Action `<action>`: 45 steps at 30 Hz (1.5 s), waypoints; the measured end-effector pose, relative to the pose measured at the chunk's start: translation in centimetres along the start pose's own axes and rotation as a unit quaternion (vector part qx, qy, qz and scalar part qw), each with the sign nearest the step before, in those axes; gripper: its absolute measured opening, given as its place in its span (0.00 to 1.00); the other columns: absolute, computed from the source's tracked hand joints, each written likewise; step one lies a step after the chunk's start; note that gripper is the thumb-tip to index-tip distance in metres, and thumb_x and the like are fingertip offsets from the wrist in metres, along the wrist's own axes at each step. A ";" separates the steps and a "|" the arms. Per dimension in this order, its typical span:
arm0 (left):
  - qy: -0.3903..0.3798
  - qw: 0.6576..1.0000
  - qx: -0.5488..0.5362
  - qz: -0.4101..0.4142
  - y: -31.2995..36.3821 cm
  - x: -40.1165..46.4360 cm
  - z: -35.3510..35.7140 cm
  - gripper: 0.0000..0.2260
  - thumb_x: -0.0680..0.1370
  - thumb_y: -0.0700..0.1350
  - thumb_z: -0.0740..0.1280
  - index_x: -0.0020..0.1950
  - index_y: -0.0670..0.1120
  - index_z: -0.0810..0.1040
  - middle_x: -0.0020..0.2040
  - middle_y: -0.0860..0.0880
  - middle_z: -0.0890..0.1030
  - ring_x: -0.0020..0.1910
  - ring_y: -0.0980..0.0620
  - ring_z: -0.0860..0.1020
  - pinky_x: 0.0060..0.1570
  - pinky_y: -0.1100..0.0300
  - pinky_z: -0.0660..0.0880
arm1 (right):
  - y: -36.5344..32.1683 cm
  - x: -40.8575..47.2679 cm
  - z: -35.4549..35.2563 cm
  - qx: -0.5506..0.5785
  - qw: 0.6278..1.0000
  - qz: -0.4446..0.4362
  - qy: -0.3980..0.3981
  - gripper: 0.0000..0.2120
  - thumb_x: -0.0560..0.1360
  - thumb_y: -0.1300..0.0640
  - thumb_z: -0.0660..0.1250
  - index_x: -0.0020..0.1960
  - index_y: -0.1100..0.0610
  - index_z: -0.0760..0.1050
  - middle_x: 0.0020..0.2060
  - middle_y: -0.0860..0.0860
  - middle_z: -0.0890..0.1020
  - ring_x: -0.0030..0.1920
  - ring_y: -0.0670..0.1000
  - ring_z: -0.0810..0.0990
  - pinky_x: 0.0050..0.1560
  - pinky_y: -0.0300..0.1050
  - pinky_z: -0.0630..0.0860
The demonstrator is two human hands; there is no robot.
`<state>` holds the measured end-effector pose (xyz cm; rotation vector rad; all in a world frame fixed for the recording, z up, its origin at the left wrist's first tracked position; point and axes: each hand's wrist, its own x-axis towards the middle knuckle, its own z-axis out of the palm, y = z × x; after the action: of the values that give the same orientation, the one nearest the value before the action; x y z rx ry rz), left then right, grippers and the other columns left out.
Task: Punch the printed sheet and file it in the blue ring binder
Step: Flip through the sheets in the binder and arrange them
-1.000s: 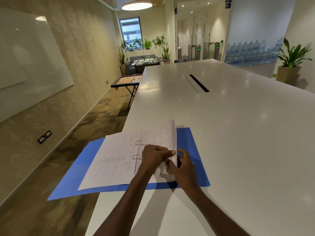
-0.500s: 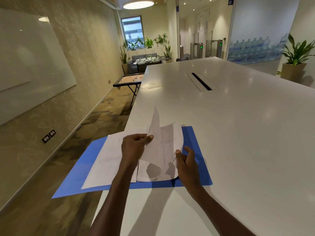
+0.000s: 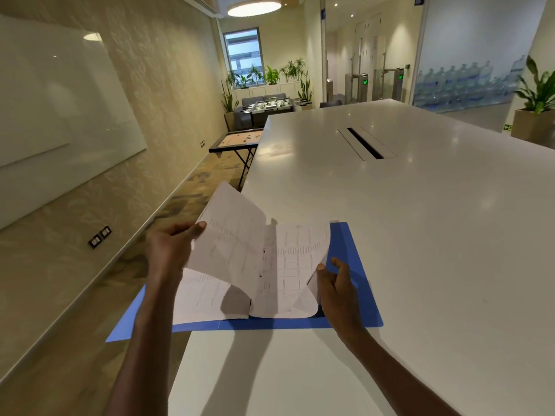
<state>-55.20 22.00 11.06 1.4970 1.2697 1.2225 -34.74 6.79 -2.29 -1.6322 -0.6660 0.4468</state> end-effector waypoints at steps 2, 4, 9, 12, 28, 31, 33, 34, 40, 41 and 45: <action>0.024 0.999 0.021 -0.004 -0.7 0.7 -1.0 0.09 0.73 0.44 0.75 0.52 0.45 0.84 0.42 0.45 0.83 0.31 0.55 0.77 0.29 0.64 0.71 | -0.1 0.0 -0.1 0.000 1.000 -0.002 -0.003 0.21 0.80 0.49 0.58 0.70 0.53 0.61 0.48 0.45 0.79 0.43 0.40 0.76 0.32 0.32 0.71; 0.047 0.998 0.042 -0.018 -1.7 1.5 -1.8 0.13 0.72 0.45 0.75 0.55 0.43 0.84 0.45 0.43 0.84 0.36 0.50 0.78 0.34 0.61 0.72 | -0.1 0.0 0.0 -0.001 1.000 -0.002 -0.003 0.20 0.80 0.49 0.58 0.70 0.54 0.62 0.47 0.43 0.78 0.43 0.37 0.75 0.32 0.32 0.72; 0.111 0.985 0.126 -0.038 -4.0 2.7 -3.3 0.14 0.72 0.47 0.75 0.56 0.43 0.84 0.44 0.44 0.83 0.38 0.46 0.77 0.40 0.57 0.71 | 0.0 0.0 0.0 -0.001 1.000 -0.005 0.003 0.20 0.80 0.49 0.58 0.70 0.54 0.62 0.46 0.46 0.79 0.42 0.40 0.77 0.31 0.28 0.73; 0.132 0.973 0.183 -0.046 -5.4 3.3 -4.1 0.13 0.73 0.48 0.74 0.55 0.43 0.84 0.43 0.42 0.83 0.37 0.45 0.76 0.39 0.57 0.70 | 0.0 0.0 0.0 -0.008 1.000 -0.004 0.004 0.20 0.80 0.49 0.58 0.70 0.54 0.63 0.42 0.39 0.76 0.45 0.42 0.79 0.31 0.31 0.74; 0.054 0.967 0.249 -0.028 -8.3 2.0 0.9 0.14 0.71 0.52 0.75 0.52 0.46 0.85 0.42 0.46 0.85 0.42 0.43 0.82 0.46 0.51 0.80 | 0.1 0.0 0.2 -0.008 1.000 -0.003 0.012 0.20 0.80 0.49 0.58 0.70 0.54 0.63 0.44 0.45 0.79 0.43 0.40 0.77 0.35 0.33 0.71; -0.007 0.970 0.240 0.029 -6.8 -0.2 3.9 0.13 0.72 0.51 0.75 0.52 0.45 0.85 0.46 0.47 0.86 0.45 0.49 0.82 0.48 0.59 0.76 | 0.0 0.0 0.1 -0.016 1.000 -0.003 0.013 0.19 0.80 0.50 0.59 0.69 0.54 0.63 0.39 0.43 0.79 0.40 0.42 0.78 0.34 0.33 0.70; -0.059 0.974 0.214 0.055 -5.9 -2.1 6.3 0.11 0.72 0.50 0.75 0.51 0.46 0.85 0.46 0.49 0.86 0.42 0.54 0.81 0.46 0.62 0.74 | 0.0 0.0 0.1 -0.023 1.000 -0.008 0.011 0.20 0.80 0.50 0.59 0.69 0.55 0.64 0.38 0.42 0.78 0.38 0.42 0.78 0.32 0.32 0.71; -0.089 0.973 0.201 0.069 -5.5 -2.9 7.5 0.11 0.72 0.49 0.75 0.51 0.46 0.85 0.45 0.50 0.86 0.40 0.56 0.80 0.45 0.62 0.75 | -0.1 -0.1 0.1 -0.025 1.000 -0.009 0.008 0.20 0.80 0.50 0.59 0.69 0.55 0.64 0.38 0.42 0.78 0.38 0.41 0.77 0.31 0.32 0.72; -0.273 0.952 0.138 0.032 -3.9 -6.6 12.8 0.17 0.71 0.52 0.75 0.56 0.45 0.82 0.40 0.50 0.84 0.34 0.61 0.83 0.34 0.68 0.78 | -0.2 -0.2 0.0 -0.050 0.998 -0.025 0.009 0.20 0.80 0.48 0.58 0.70 0.54 0.63 0.48 0.48 0.80 0.42 0.42 0.77 0.32 0.29 0.72; -0.287 0.948 0.133 0.021 -3.9 -6.8 13.3 0.17 0.71 0.51 0.75 0.56 0.44 0.82 0.38 0.51 0.84 0.32 0.62 0.82 0.31 0.70 0.76 | -0.2 -0.2 -0.1 -0.054 0.998 -0.030 0.010 0.20 0.80 0.49 0.59 0.69 0.55 0.64 0.46 0.47 0.79 0.41 0.41 0.76 0.32 0.28 0.72; -0.304 0.946 0.109 -0.012 -3.7 -7.0 14.0 0.08 0.74 0.44 0.74 0.51 0.42 0.84 0.40 0.45 0.85 0.34 0.57 0.81 0.30 0.72 0.75 | -0.3 -0.2 -0.3 -0.070 0.997 -0.037 0.004 0.18 0.81 0.52 0.59 0.69 0.55 0.65 0.50 0.48 0.78 0.43 0.42 0.76 0.32 0.25 0.72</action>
<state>-42.40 15.83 3.44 1.8228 1.0102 0.5336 -34.73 6.49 -1.98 -1.7335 -0.7627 0.3453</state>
